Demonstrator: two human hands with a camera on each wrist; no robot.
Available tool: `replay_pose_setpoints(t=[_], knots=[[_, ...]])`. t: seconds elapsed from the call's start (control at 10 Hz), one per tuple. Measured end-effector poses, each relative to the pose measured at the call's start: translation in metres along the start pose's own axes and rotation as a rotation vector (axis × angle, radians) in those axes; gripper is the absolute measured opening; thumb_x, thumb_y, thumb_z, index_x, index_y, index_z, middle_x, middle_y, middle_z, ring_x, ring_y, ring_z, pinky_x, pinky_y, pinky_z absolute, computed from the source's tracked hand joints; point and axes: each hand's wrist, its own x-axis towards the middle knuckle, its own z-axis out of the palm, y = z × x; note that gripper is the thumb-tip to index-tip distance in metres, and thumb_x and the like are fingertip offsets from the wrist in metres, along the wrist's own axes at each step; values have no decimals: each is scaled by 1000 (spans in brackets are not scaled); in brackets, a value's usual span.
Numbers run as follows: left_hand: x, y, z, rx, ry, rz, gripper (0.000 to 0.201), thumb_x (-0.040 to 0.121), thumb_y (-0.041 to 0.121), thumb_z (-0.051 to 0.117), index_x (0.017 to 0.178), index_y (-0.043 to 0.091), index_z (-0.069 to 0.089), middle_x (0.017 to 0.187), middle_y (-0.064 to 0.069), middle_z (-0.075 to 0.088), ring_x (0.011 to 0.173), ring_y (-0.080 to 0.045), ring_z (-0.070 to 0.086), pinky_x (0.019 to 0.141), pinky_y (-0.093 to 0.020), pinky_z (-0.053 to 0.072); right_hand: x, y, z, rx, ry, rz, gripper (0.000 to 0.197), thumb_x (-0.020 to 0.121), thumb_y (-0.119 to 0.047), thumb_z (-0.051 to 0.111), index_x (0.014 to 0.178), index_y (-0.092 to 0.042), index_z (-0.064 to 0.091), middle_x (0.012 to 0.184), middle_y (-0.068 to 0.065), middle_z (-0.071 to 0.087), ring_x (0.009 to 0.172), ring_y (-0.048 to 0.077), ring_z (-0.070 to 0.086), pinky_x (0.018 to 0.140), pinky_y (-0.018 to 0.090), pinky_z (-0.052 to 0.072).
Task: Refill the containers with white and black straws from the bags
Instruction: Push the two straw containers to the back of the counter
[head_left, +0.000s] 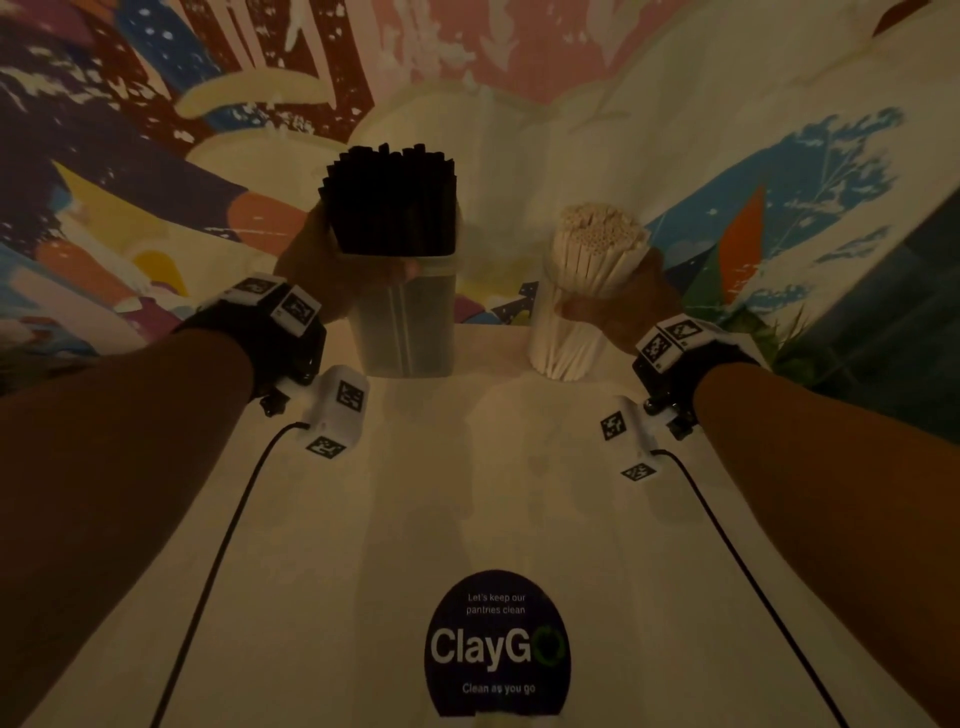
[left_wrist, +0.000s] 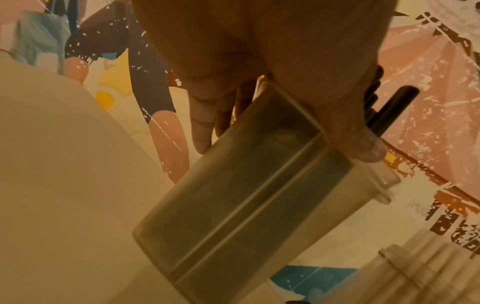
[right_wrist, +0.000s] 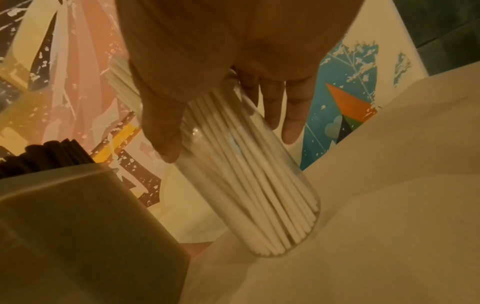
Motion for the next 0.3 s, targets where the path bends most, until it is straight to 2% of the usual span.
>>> replay_pose_setpoints(t=[0.1,0.2,0.3], knots=[[7,-10,-2,5,-30,40,109,41,56,82,137,35,35,135,6,48,121,-22,50,96,-55,46,-1,0,-1,16,6,-13,118,59,-43,87,146,-17,12,148,5,34,132,29,39,107,37,35],[16,-19,-4,13,-43,36,111,40,60,84,135,35,33,138,5,46,123,-22,48,98,-54,44,-3,-5,0,12,-43,9,130,53,-49,88,147,-17,4,152,5,28,136,28,34,110,37,30],[10,-21,-8,118,40,-19,116,56,58,81,147,22,18,141,-8,45,121,-28,51,99,-51,44,-4,0,-1,110,-99,73,159,30,-68,85,148,-27,-13,156,4,20,141,28,27,114,43,24]])
